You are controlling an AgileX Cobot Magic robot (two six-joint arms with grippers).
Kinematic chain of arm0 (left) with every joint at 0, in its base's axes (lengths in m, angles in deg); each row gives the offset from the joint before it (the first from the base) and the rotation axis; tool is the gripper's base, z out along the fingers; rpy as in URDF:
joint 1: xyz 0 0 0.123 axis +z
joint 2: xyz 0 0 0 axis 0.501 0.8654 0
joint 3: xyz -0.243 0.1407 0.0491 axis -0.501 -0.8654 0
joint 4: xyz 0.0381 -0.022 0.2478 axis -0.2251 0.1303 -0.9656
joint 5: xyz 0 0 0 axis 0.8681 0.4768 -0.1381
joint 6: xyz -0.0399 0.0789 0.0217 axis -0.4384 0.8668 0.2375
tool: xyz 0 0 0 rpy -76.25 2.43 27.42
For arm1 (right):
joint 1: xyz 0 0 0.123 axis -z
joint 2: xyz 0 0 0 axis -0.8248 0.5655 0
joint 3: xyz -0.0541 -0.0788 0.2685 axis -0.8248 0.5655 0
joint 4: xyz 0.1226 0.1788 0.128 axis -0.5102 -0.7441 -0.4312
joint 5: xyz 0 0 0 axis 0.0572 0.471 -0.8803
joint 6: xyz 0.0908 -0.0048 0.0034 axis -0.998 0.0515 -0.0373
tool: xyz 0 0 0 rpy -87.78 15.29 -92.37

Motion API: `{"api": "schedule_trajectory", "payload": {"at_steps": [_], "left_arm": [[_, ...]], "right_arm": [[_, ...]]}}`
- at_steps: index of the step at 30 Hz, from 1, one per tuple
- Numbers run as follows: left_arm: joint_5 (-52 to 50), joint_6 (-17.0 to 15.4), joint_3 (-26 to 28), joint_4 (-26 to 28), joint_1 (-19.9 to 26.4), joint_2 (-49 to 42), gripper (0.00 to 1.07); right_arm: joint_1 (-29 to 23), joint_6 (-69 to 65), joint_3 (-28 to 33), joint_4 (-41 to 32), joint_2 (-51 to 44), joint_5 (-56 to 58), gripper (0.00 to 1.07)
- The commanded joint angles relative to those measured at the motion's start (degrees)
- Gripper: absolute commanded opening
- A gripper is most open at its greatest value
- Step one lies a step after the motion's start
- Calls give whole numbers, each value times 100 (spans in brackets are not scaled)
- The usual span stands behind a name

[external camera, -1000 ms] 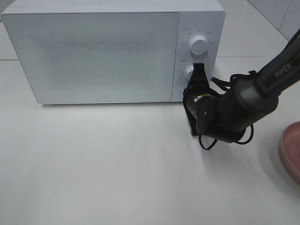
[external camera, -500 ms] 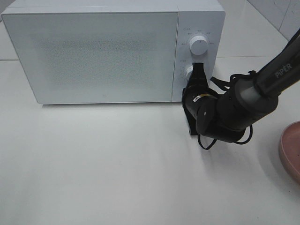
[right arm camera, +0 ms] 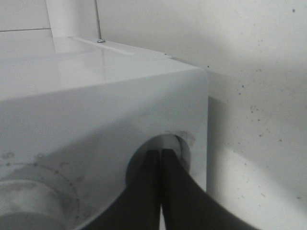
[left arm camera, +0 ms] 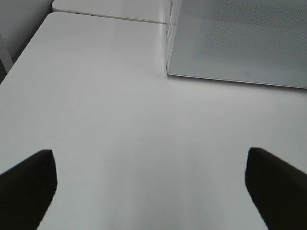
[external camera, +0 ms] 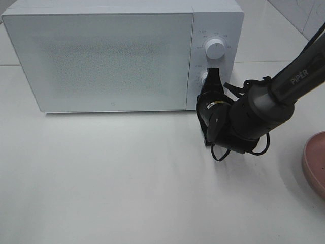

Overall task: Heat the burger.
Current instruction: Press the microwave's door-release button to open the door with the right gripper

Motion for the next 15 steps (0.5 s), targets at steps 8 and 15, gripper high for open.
{"api": "schedule_trajectory", "payload": {"at_steps": [8,15], "left_arm": [[-40,0,-17,46,23,-103,100],[-40,0,-17,46,23,-103,100]], "right_arm": [[344,275,-1014,355,149,-1719,0],[344,378,-1186,241,149,-1759,0]]}}
